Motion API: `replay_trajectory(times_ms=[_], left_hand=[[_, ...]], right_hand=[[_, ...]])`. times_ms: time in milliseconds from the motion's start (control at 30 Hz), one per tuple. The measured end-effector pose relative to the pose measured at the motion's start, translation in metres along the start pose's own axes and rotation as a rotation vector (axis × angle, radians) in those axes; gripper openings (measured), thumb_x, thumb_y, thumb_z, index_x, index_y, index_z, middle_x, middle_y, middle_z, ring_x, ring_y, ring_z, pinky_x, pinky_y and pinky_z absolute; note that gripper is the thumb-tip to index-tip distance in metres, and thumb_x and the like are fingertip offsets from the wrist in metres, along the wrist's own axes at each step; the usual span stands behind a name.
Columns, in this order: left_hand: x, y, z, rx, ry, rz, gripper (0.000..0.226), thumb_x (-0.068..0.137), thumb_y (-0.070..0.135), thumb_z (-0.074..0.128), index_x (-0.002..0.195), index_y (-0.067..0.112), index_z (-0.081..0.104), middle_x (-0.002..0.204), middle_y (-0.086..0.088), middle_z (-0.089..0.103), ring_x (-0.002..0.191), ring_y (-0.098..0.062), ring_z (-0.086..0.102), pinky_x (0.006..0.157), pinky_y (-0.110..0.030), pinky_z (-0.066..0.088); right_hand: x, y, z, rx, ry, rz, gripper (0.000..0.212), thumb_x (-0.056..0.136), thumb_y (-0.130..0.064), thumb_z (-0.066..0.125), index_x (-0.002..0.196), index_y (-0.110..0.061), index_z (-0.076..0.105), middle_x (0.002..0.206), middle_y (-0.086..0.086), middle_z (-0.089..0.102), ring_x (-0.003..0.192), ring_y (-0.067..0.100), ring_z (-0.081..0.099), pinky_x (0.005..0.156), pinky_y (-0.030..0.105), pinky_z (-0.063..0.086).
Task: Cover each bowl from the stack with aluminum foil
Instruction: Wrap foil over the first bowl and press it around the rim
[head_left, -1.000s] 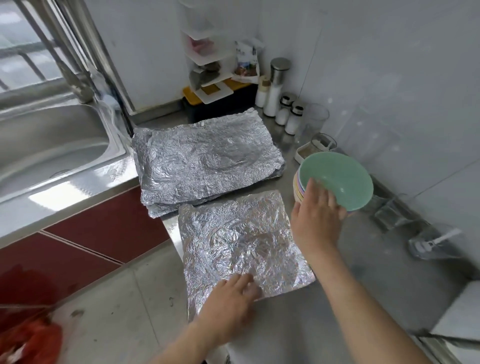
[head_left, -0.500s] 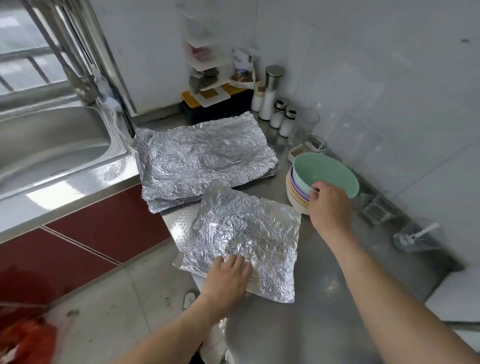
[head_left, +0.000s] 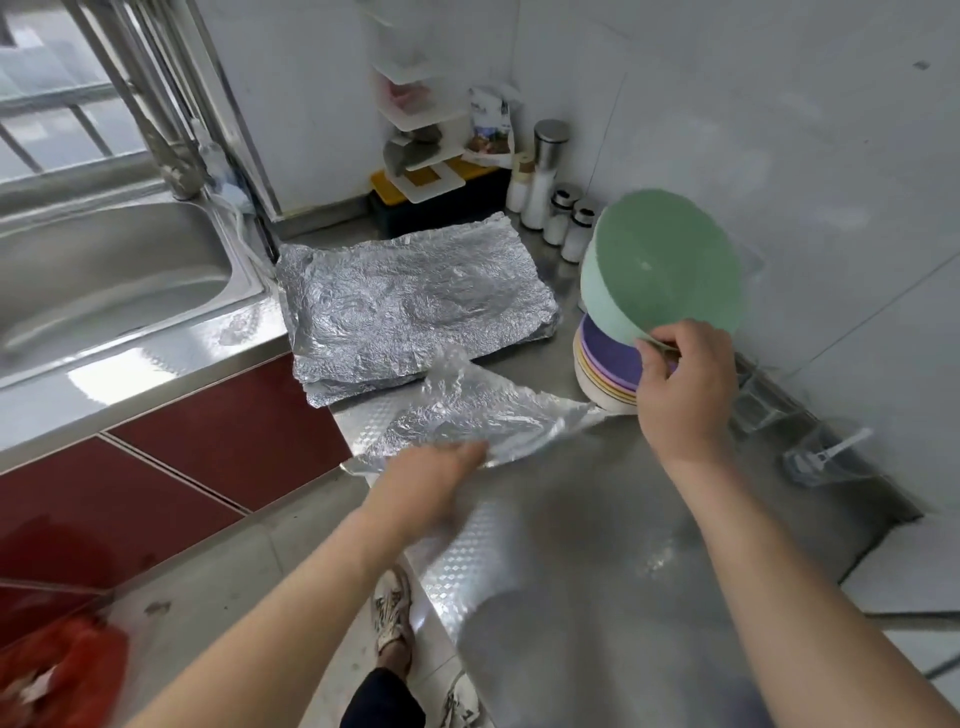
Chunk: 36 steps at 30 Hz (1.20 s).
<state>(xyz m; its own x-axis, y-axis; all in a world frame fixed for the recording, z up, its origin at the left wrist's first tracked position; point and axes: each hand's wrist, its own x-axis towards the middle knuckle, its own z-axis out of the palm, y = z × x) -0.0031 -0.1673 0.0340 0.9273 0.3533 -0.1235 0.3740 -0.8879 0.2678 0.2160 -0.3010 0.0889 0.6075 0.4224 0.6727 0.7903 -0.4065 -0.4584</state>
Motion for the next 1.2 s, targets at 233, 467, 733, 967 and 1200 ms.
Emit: replay_trajectory(times_ms=[233, 467, 733, 967, 1200], left_hand=[[-0.037, -0.047, -0.121, -0.4, 0.51, -0.393, 0.037, 0.092, -0.002, 0.053, 0.073, 0.029, 0.059, 0.063, 0.001, 0.058, 0.066, -0.028, 0.055, 0.058, -0.032, 0.034], [-0.052, -0.087, -0.148, -0.918, 1.058, -0.557, 0.012, 0.084, -0.003, 0.056, 0.074, 0.0, 0.051, 0.063, -0.004, 0.042, 0.053, -0.01, 0.035, 0.049, -0.026, 0.026], [-0.012, -0.035, -0.11, -1.996, 0.931, -0.808, 0.025, 0.093, -0.005, 0.057, 0.118, -0.001, 0.052, 0.075, -0.001, 0.051, 0.053, -0.002, 0.045, 0.041, -0.012, 0.034], [0.001, -0.02, -0.047, -2.238, 0.73, -0.983, 0.018, 0.093, -0.005, 0.056, 0.111, -0.006, 0.054, 0.077, -0.004, 0.051, 0.052, -0.002, 0.044, 0.04, -0.01, 0.036], [0.02, -0.007, -0.019, -2.245, 0.744, -1.048, 0.038, 0.093, -0.004, 0.058, 0.129, 0.0, 0.047, 0.077, -0.003, 0.054, 0.065, -0.005, 0.05, 0.046, -0.013, 0.045]], right_hand=[[0.006, -0.039, 0.0, 0.132, 0.095, -0.057, 0.009, 0.076, 0.005, 0.071, 0.082, 0.001, 0.065, 0.076, 0.015, 0.064, 0.078, 0.023, 0.049, 0.073, 0.025, 0.034], [-0.027, -0.064, 0.041, 0.239, -0.128, -0.127, 0.003, 0.075, -0.004, 0.065, 0.077, -0.003, 0.068, 0.073, 0.009, 0.064, 0.075, 0.021, 0.05, 0.067, 0.025, 0.036], [-0.118, -0.026, 0.087, 0.187, -0.672, -0.108, 0.011, 0.064, 0.003, 0.066, 0.064, -0.007, 0.067, 0.068, 0.008, 0.065, 0.064, 0.028, 0.064, 0.061, 0.032, 0.05], [-0.124, -0.016, 0.066, -0.044, -0.754, -0.075, 0.06, 0.068, 0.003, 0.061, 0.127, -0.011, 0.058, 0.14, 0.01, 0.048, 0.135, 0.032, 0.039, 0.104, 0.046, 0.038], [-0.066, -0.069, 0.024, 1.227, -0.499, 1.459, 0.028, 0.091, -0.039, 0.056, 0.113, -0.022, 0.058, 0.111, 0.006, 0.068, 0.1, 0.025, 0.063, 0.089, 0.039, 0.048]])
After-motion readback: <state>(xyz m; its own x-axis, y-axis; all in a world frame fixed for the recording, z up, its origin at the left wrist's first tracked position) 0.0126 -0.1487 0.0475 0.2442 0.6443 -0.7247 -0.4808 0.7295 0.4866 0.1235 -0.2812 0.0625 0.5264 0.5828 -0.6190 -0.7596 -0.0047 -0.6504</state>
